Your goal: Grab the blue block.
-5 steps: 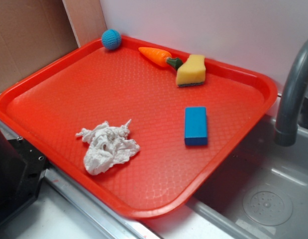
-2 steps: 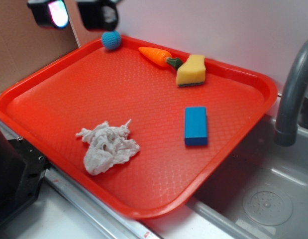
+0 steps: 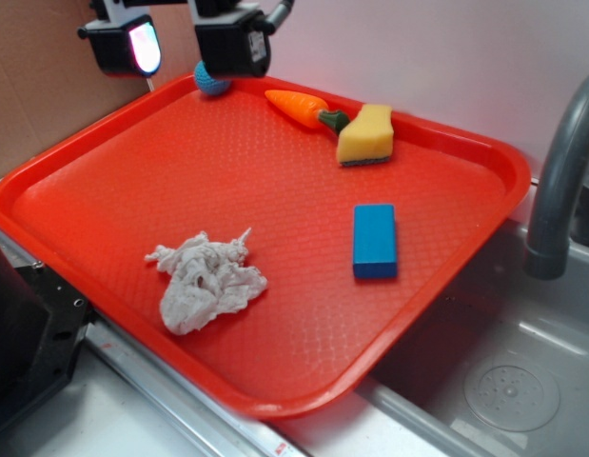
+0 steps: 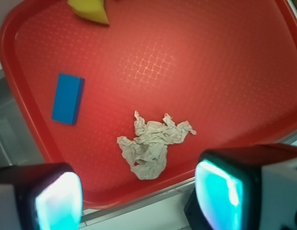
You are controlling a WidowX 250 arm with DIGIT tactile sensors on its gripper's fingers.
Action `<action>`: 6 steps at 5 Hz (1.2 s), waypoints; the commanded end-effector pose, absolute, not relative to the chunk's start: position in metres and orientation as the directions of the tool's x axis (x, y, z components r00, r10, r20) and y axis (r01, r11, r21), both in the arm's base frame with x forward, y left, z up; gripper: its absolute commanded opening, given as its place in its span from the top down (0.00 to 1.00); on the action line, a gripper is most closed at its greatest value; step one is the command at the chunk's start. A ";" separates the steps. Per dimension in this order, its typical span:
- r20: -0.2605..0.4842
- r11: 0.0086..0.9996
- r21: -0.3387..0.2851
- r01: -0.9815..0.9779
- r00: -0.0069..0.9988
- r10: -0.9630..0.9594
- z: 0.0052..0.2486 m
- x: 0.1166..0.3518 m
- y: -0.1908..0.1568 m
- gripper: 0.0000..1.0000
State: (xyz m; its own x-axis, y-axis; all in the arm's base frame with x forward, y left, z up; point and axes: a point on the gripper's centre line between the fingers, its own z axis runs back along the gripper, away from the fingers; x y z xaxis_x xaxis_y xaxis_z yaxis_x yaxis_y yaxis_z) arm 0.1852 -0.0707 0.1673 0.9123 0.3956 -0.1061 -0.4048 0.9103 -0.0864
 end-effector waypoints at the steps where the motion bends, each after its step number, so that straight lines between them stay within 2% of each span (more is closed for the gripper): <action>1: -0.021 0.911 -0.079 -0.404 0.915 0.403 0.147 0.218 -0.085 0.00; 2: 0.024 0.883 -0.083 -0.462 0.885 0.465 0.114 0.247 -0.106 0.00; 3: 0.014 0.865 -0.089 -0.493 0.868 0.496 0.086 0.260 -0.114 0.00; 4: -0.034 0.836 -0.096 -0.540 0.841 0.540 0.068 0.250 -0.120 0.00; 6: -0.154 0.838 -0.081 -0.540 0.838 0.524 0.013 0.240 -0.124 0.00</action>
State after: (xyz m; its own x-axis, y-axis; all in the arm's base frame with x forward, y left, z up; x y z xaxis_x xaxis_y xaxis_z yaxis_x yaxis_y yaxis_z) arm 0.2440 -0.1320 0.0230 0.8409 0.5231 -0.1388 -0.5379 0.8362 -0.1071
